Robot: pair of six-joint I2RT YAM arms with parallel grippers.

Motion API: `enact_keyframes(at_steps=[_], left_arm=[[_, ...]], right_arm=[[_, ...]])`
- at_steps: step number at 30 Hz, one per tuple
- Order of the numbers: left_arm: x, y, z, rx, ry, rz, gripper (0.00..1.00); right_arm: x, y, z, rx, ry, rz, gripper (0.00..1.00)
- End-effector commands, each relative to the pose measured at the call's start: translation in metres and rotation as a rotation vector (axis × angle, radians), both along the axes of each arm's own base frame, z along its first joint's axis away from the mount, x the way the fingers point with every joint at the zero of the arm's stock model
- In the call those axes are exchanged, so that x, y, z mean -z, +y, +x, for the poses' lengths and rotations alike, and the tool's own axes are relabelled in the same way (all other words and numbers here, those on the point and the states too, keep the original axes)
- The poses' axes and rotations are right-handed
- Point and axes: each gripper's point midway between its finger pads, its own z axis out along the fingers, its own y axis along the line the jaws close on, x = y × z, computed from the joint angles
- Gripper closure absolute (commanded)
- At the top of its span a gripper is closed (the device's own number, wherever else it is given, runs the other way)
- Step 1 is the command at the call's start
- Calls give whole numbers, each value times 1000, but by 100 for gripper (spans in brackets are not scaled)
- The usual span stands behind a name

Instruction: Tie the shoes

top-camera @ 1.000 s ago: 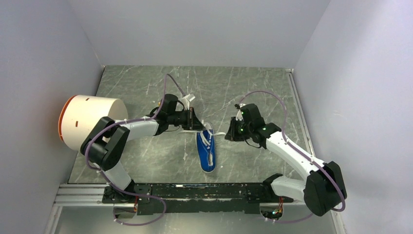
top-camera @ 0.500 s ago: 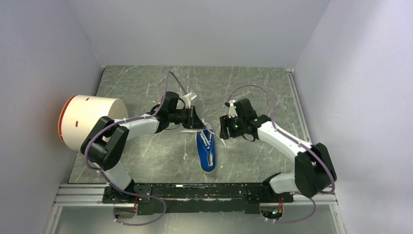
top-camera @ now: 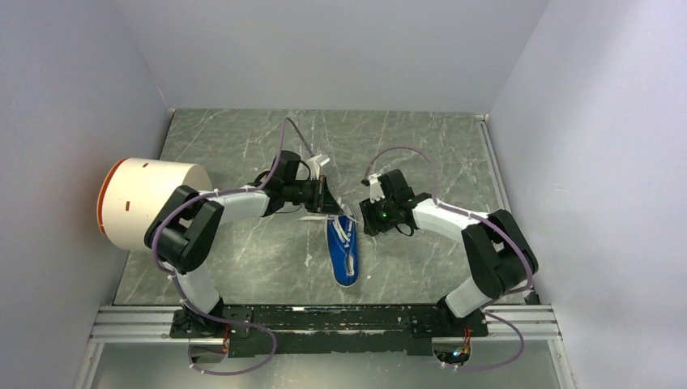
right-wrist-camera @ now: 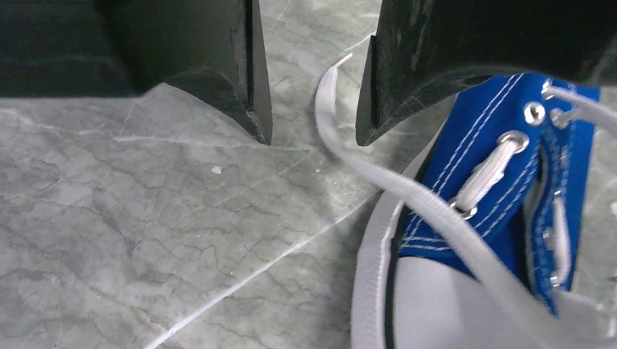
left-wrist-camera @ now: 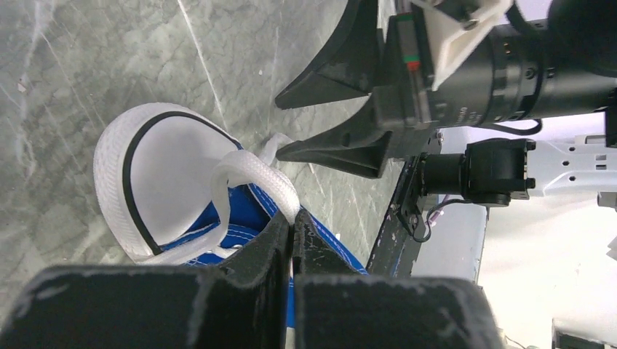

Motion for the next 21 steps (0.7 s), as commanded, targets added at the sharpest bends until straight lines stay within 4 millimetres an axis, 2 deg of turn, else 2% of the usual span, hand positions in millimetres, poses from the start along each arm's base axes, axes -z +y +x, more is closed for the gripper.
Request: enact_keyframes(at_steps=[1, 4, 6, 9, 11, 14, 17, 21], left_arm=[[-10, -2, 9, 30, -28, -37, 95], [-10, -2, 10, 35, -29, -40, 95], [-9, -2, 11, 38, -27, -40, 95], [-8, -2, 11, 40, -19, -40, 95], [-9, -2, 10, 44, -16, -46, 93], [-8, 0, 7, 56, -2, -45, 86], [-8, 1, 2, 75, 6, -56, 78], [-8, 1, -5, 99, 25, -76, 73]], right_arm=[[5, 2, 18, 6, -50, -37, 52], [13, 2, 16, 11, -7, -59, 56], [17, 1, 12, 13, 17, -66, 63], [18, 1, 3, 9, 37, -54, 85], [11, 0, 1, 15, 28, -41, 100], [-14, 7, 3, -4, -39, 26, 100], [-46, 26, 3, -77, -104, 152, 100], [-84, 43, -1, -162, -203, 285, 100]])
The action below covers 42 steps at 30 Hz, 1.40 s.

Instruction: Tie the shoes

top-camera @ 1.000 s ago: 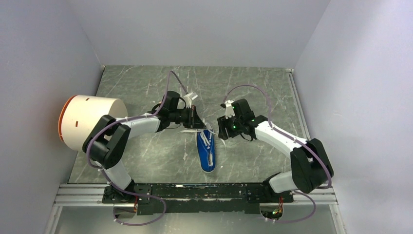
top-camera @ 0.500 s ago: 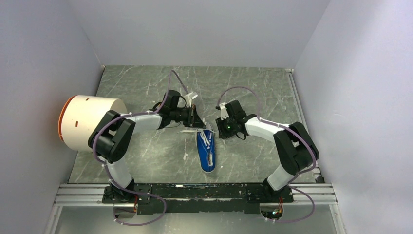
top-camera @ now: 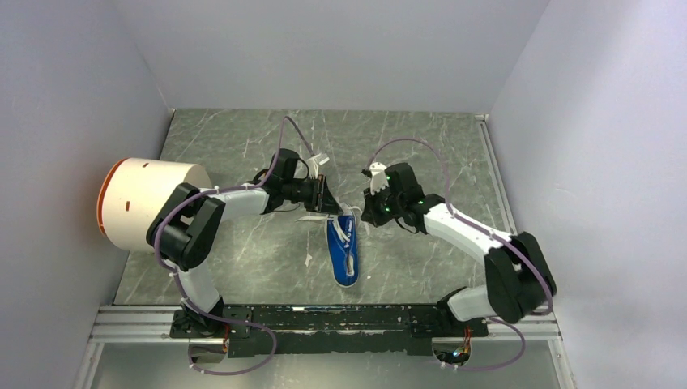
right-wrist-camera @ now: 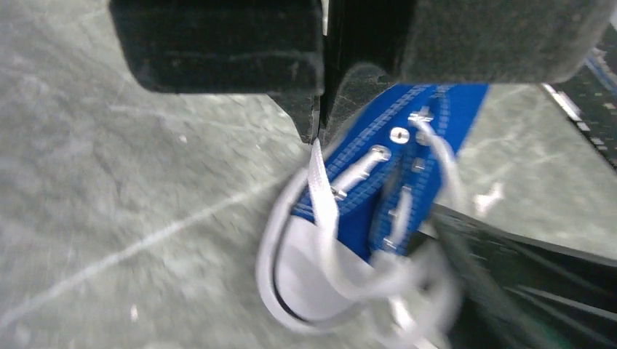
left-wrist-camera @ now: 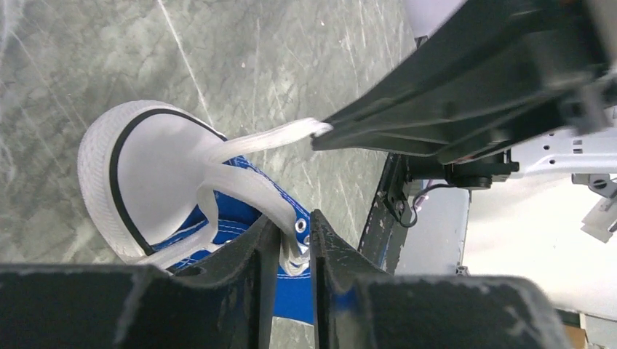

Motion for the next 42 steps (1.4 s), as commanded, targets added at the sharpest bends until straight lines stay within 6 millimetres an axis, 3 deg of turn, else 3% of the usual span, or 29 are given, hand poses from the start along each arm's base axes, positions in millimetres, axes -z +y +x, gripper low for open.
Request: enact_keyframes(at_steps=[1, 9, 18, 21, 42], left_arm=[[-4, 0, -6, 55, 4, -37, 73], [0, 3, -17, 79, 26, -51, 66], [9, 12, -28, 124, 30, -11, 51], [16, 15, -31, 130, 40, 19, 50], [19, 30, -30, 152, 94, 53, 81]], right_arm=[[-45, 26, -5, -132, -127, 177, 100], [-72, 49, -26, -322, -224, 351, 100], [-85, 58, -18, -342, -269, 392, 100], [-84, 61, -20, -366, -258, 406, 100], [-79, 86, -30, -472, -330, 484, 100]])
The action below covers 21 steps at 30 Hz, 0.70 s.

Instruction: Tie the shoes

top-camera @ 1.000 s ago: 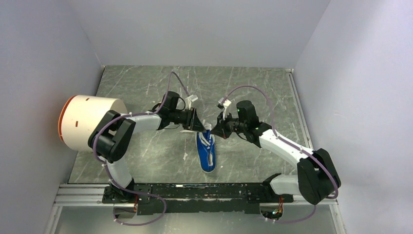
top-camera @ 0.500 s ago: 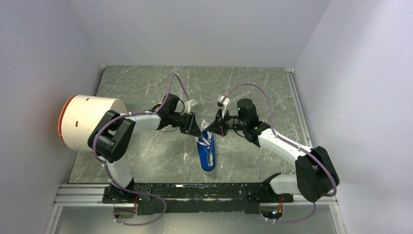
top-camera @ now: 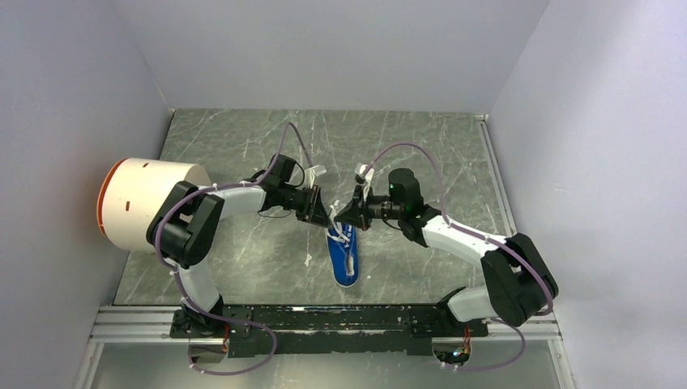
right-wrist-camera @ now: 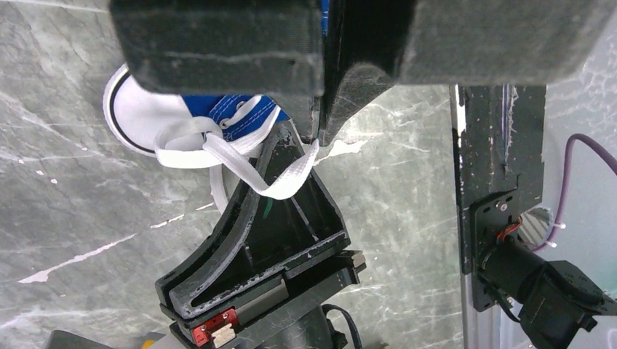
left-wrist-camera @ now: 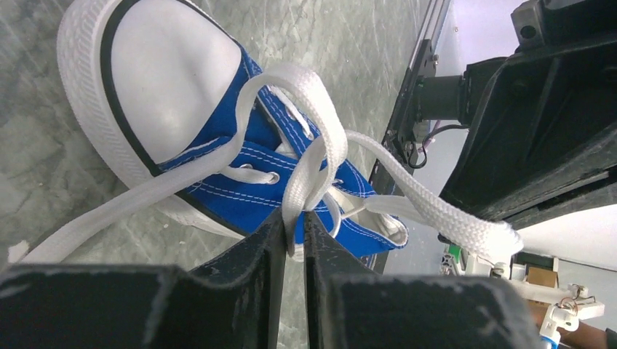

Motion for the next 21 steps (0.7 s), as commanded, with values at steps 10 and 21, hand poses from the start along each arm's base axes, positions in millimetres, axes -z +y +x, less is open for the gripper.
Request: enact_keyframes(at_steps=[10, 21], left_arm=[[-9, 10, -4, 42, 34, -27, 85], [-21, 7, -3, 22, 50, -55, 90]], right_arm=[[-14, 9, 14, 60, -77, 66, 100], [16, 8, 0, 70, 22, 93, 100]])
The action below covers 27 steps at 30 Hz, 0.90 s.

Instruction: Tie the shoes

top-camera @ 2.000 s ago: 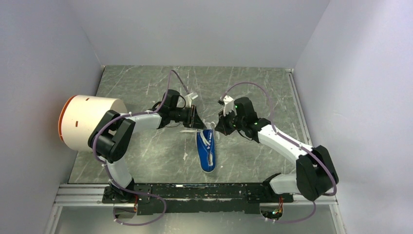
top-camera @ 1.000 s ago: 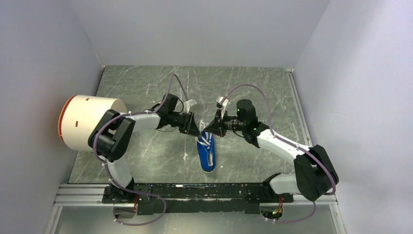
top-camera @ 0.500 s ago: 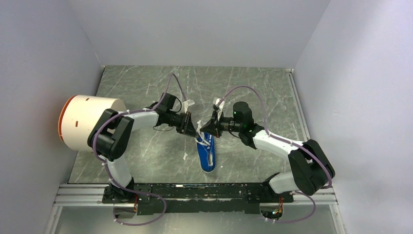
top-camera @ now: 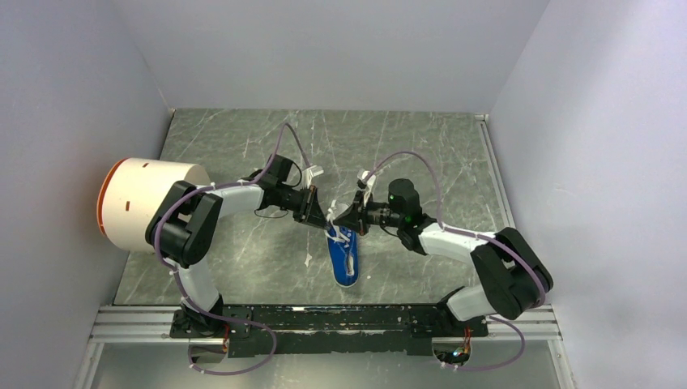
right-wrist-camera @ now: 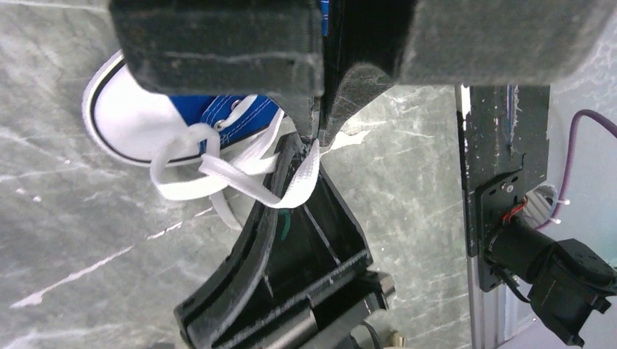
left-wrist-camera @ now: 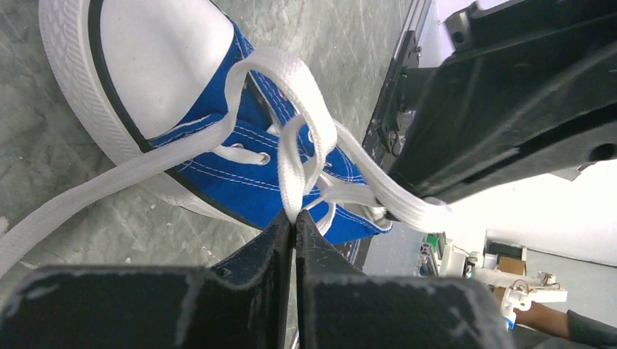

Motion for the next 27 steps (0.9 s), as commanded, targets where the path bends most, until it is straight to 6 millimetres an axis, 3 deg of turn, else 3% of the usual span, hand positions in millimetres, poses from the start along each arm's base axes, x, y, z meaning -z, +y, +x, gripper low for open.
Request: enact_keyframes(at_steps=[1, 15, 27], left_arm=[[-19, -2, 4, 9, -21, -46, 90], [-48, -8, 3, 1, -26, -139, 92], [-44, -6, 1, -3, -27, -131, 91]], right_arm=[[3, 3, -1, 21, 17, 56, 100], [29, -7, -6, 167, 240, 108, 100], [43, -15, -20, 185, 334, 63, 100]])
